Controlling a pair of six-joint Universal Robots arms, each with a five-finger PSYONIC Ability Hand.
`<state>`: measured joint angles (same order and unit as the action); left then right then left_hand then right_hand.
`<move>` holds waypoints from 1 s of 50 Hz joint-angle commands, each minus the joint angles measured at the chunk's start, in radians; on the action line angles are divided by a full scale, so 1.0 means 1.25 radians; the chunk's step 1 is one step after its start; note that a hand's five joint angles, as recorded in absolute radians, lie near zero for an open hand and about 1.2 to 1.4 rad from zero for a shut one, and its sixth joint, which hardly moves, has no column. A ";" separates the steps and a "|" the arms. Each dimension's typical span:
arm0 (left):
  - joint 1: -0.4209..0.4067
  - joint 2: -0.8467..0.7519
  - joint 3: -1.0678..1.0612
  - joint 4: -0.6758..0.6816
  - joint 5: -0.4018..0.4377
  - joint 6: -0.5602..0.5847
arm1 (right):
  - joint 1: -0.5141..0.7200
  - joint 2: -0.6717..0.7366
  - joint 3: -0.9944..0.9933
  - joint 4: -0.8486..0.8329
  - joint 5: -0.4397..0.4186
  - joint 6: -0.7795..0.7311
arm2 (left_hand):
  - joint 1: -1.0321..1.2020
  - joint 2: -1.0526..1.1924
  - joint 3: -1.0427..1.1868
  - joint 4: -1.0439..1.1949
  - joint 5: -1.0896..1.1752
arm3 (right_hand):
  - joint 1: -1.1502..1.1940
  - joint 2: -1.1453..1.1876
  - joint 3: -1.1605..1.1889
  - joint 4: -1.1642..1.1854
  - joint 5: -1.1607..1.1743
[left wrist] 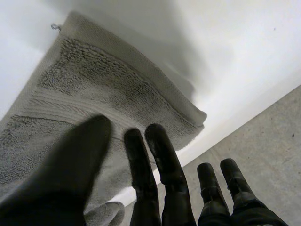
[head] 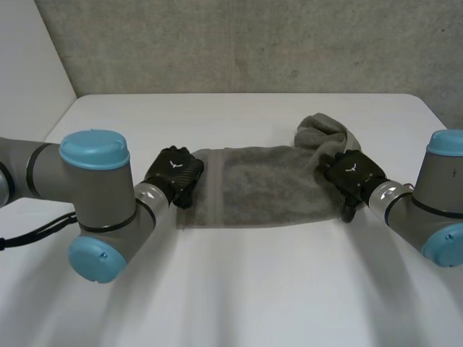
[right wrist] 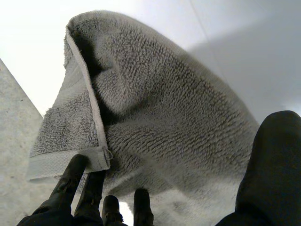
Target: Fold the towel.
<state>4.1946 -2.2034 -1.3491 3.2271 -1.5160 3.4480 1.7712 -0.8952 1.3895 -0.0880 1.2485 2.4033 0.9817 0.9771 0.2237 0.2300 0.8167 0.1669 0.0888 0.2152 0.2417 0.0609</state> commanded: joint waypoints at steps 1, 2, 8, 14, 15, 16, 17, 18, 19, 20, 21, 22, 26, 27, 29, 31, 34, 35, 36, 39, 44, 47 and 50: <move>-0.001 -0.011 0.001 -0.003 -0.002 -0.068 | 0.002 -0.004 -0.013 0.002 0.000 0.032 | -0.194 -0.190 -0.039 -0.044 -0.202 | 0.012 0.074 -0.033 -0.054 -0.043; 0.001 -0.017 0.004 -0.005 0.000 -0.115 | 0.002 -0.004 -0.013 0.002 0.000 0.032 | -0.217 -0.214 -0.039 -0.044 -0.225 | 0.012 0.074 -0.033 -0.054 -0.043; 0.006 -0.029 0.031 -0.034 0.017 -0.207 | 0.004 0.000 -0.010 0.003 0.000 0.031 | -0.267 -0.263 -0.039 -0.044 -0.275 | 0.007 0.070 -0.033 -0.054 -0.048; 0.009 -0.056 0.057 -0.076 0.029 -0.207 | 0.004 0.001 -0.010 0.003 0.000 0.029 | -0.230 -0.226 -0.039 -0.044 -0.237 | 0.003 0.065 -0.033 -0.054 -0.049; 0.009 -0.056 0.057 -0.076 0.029 -0.207 | 0.004 0.001 -0.010 0.003 0.000 0.029 | -0.229 -0.226 -0.039 -0.044 -0.237 | 0.003 0.065 -0.033 -0.054 -0.049; 0.015 -0.063 0.061 -0.086 0.029 -0.207 | 0.004 0.002 -0.010 0.002 0.000 0.027 | -0.227 -0.223 -0.039 -0.044 -0.235 | 0.003 0.065 -0.033 -0.054 -0.049; 0.015 -0.063 0.061 -0.086 0.029 -0.207 | 0.003 0.003 -0.010 0.002 0.000 0.027 | -0.227 -0.223 -0.039 -0.044 -0.235 | 0.003 0.065 -0.033 -0.054 -0.049; 0.020 -0.069 0.064 -0.094 0.030 -0.206 | 0.003 0.003 -0.010 0.002 0.000 0.027 | -0.218 -0.214 -0.039 -0.044 -0.225 | 0.003 0.065 -0.033 -0.054 -0.049; 0.023 -0.076 0.068 -0.100 0.030 -0.206 | 0.004 0.003 -0.010 0.002 0.000 0.026 | -0.204 -0.200 -0.039 -0.044 -0.211 | 0.003 0.065 -0.033 -0.054 -0.049; 0.023 -0.076 0.068 -0.100 0.030 -0.206 | 0.004 0.003 -0.010 0.002 0.000 0.026 | -0.204 -0.200 -0.039 -0.044 -0.211 | 0.003 0.065 -0.033 -0.054 -0.049; 0.023 -0.079 0.071 -0.103 0.030 -0.206 | 0.004 0.004 -0.010 0.002 0.000 0.026 | -0.201 -0.198 -0.039 -0.044 -0.209 | 0.003 0.065 -0.033 -0.054 -0.049; 0.023 -0.083 0.073 -0.104 0.030 -0.206 | 0.003 0.006 -0.010 0.002 0.000 0.026 | -0.201 -0.198 -0.039 -0.044 -0.209 | 0.003 0.065 -0.033 -0.054 -0.049; 0.023 -0.087 0.075 -0.104 0.030 -0.205 | 0.003 0.007 -0.010 0.002 0.000 0.025 | -0.201 -0.198 -0.039 -0.044 -0.209 | 0.000 0.063 -0.033 -0.054 -0.049; 0.024 -0.088 0.077 -0.104 0.030 -0.205 | 0.003 0.007 -0.010 0.002 -0.001 0.025 | -0.204 -0.200 -0.039 -0.044 -0.211 | 0.000 0.063 -0.033 -0.054 -0.049; 0.024 -0.088 0.077 -0.104 0.030 -0.205 | 0.004 0.007 -0.010 0.002 -0.001 0.025 | -0.206 -0.202 -0.039 -0.044 -0.213 | 0.000 0.063 -0.033 -0.054 -0.049; 0.023 -0.089 0.077 -0.103 0.030 -0.205 | 0.004 0.007 -0.010 0.002 -0.001 0.025 | -0.208 -0.205 -0.039 -0.044 -0.216 | 0.000 0.063 -0.033 -0.054 -0.049; 0.024 -0.095 0.078 -0.103 0.030 -0.205 | 0.004 0.007 -0.010 0.002 -0.001 0.025 | -0.208 -0.205 -0.039 -0.044 -0.216 | 0.000 0.063 -0.033 -0.054 -0.049; 0.024 -0.098 0.079 -0.104 0.030 -0.205 | 0.004 0.007 -0.008 0.002 -0.001 0.025 | -0.208 -0.205 -0.039 -0.044 -0.216 | 0.000 0.063 -0.033 -0.054 -0.049; 0.024 -0.098 0.079 -0.104 0.030 -0.205 | 0.004 0.007 -0.008 0.002 -0.001 0.025 | -0.208 -0.205 -0.039 -0.044 -0.216 | 0.000 0.063 -0.033 -0.054 -0.049; 0.024 -0.103 0.082 -0.104 0.030 -0.202 | 0.004 0.007 -0.007 0.002 -0.001 0.025 | -0.206 -0.202 -0.039 -0.044 -0.214 | 0.000 0.063 -0.033 -0.054 -0.049; 0.024 -0.110 0.082 -0.103 0.029 -0.170 | 0.004 0.008 -0.007 0.002 -0.002 0.024 | -0.206 -0.202 -0.039 -0.044 -0.214 | 0.000 0.063 -0.033 -0.054 -0.049; 0.024 -0.111 0.082 -0.103 0.029 -0.167 | 0.004 0.008 -0.007 0.002 -0.002 0.024 | -0.204 -0.200 -0.039 -0.044 -0.211 | 0.000 0.063 -0.033 -0.054 -0.049; 0.024 -0.116 0.082 -0.103 0.026 -0.165 | 0.004 0.008 -0.007 0.002 -0.002 0.024 | -0.173 -0.169 -0.039 -0.044 -0.181 | 0.000 0.063 -0.033 -0.054 -0.049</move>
<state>4.2245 -2.3410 -1.2472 3.0985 -1.4806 3.2292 1.7764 -0.8853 1.3806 -0.0859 1.2460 2.4331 0.7239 0.7207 0.2237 0.2301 0.5570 0.1665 0.0888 0.2152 0.2417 0.0609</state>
